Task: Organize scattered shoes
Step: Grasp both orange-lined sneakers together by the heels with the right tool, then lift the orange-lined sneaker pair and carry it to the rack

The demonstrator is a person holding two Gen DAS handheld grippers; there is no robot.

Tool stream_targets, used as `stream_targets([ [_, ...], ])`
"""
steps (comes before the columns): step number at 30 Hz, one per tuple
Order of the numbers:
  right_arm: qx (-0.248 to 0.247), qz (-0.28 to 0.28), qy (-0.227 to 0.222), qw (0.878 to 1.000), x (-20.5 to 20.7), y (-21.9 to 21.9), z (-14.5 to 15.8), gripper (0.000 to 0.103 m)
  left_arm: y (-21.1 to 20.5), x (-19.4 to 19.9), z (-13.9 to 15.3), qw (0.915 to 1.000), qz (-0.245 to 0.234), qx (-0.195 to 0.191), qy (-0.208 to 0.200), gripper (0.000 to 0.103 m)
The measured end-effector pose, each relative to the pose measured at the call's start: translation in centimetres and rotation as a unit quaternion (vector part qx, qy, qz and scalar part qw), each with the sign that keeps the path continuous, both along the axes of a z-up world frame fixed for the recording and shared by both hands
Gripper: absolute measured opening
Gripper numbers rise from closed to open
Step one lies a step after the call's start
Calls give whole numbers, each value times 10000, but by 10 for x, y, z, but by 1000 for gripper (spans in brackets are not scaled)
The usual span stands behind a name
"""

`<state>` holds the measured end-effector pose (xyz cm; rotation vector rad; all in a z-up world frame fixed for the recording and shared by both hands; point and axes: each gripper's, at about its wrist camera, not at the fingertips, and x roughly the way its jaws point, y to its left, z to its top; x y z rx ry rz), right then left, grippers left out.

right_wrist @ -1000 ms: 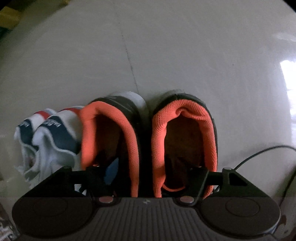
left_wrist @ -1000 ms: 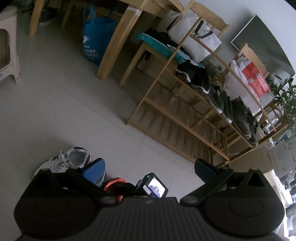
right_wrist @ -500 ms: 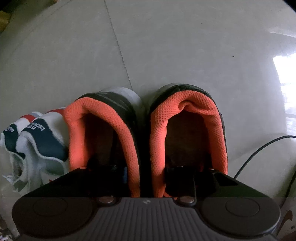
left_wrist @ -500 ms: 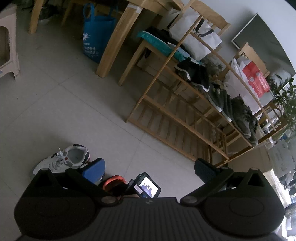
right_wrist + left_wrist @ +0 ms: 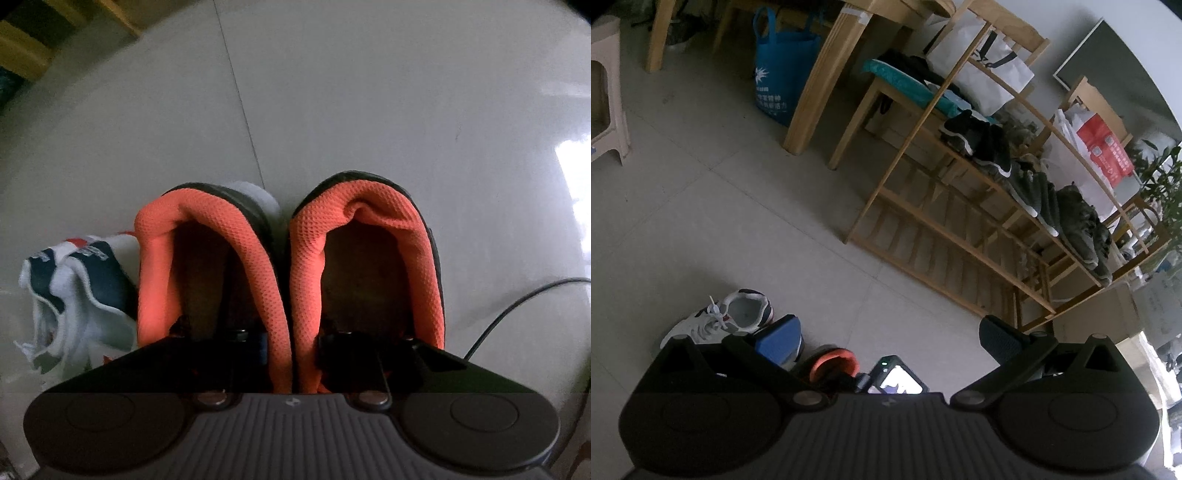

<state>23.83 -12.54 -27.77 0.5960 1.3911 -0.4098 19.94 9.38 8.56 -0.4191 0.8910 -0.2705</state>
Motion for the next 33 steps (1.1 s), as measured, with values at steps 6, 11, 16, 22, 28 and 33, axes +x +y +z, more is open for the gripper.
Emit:
stream_targets([
  [6,-511,649,-942,9921,-1,-8,54,20,-8,2,-3,10000,-46,55,41,103],
  [11,-1196,1134,-1826,9693,-5,-32,100,20,-17,4,-4,9998,-124,119,34,103],
  [16,-1649,1346,-2667,9400,-9,-60,141,20,-37,8,-6,9995,-264,198,16,103],
  [22,-1856,1372,-3408,9114,10,-92,192,19,-62,15,-10,9987,-423,274,15,103],
  [28,-2002,1411,-3971,8845,74,-118,228,19,-77,18,-10,9980,-566,267,-2,103],
  [33,-1966,1342,-4157,8778,109,-110,239,19,-81,22,-14,9973,-637,359,-31,103],
])
